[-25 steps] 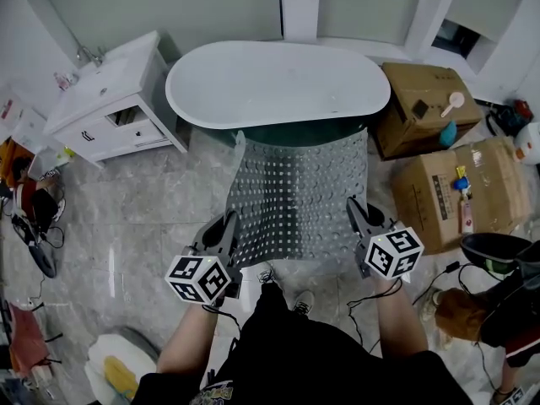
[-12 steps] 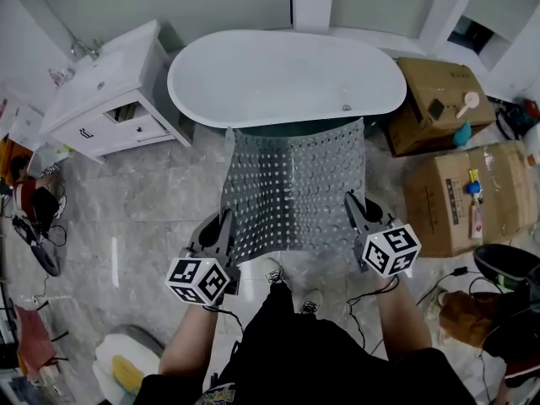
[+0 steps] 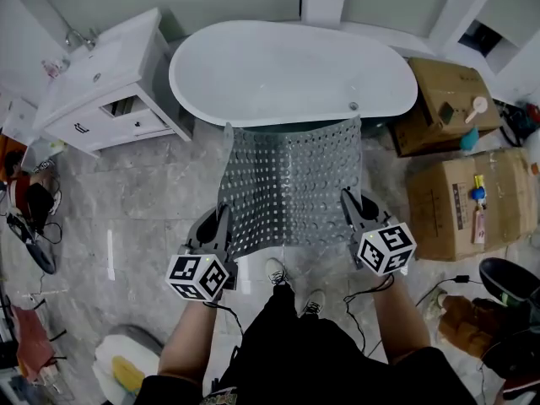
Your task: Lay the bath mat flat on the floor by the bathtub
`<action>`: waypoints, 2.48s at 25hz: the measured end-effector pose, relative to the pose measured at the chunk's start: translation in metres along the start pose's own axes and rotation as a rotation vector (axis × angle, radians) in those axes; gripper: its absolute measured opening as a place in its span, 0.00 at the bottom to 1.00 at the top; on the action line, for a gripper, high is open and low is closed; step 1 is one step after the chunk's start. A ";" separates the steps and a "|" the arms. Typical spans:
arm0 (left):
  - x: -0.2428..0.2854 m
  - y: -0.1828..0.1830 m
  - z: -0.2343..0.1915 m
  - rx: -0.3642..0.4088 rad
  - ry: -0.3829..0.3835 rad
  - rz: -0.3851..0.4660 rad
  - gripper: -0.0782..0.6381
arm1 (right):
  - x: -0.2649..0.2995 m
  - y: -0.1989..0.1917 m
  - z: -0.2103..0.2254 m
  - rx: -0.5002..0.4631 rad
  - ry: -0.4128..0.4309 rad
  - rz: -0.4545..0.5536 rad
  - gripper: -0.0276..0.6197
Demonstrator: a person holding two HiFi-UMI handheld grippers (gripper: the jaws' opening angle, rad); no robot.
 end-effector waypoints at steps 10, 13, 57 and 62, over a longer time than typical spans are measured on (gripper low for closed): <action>0.023 -0.007 -0.059 -0.021 0.014 0.016 0.15 | 0.048 -0.014 -0.010 -0.031 -0.057 0.000 0.09; 0.029 -0.012 -0.068 -0.024 0.021 0.013 0.15 | 0.057 -0.020 -0.011 -0.033 -0.058 -0.010 0.09; 0.030 -0.032 -0.075 -0.028 0.081 0.055 0.15 | 0.054 -0.018 0.002 -0.198 -0.109 -0.097 0.09; 0.074 -0.071 -0.096 -0.024 0.078 0.055 0.15 | 0.087 -0.057 0.032 -0.222 -0.117 -0.103 0.09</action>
Point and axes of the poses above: the fingertips, and each gripper's own axes: x forward along the fingers, z to its right, y out of its top, the point moved 4 cm from there along -x, backward along the fingers, and after that the axes turned 9 degrees about -z, right-handed, at the moved point
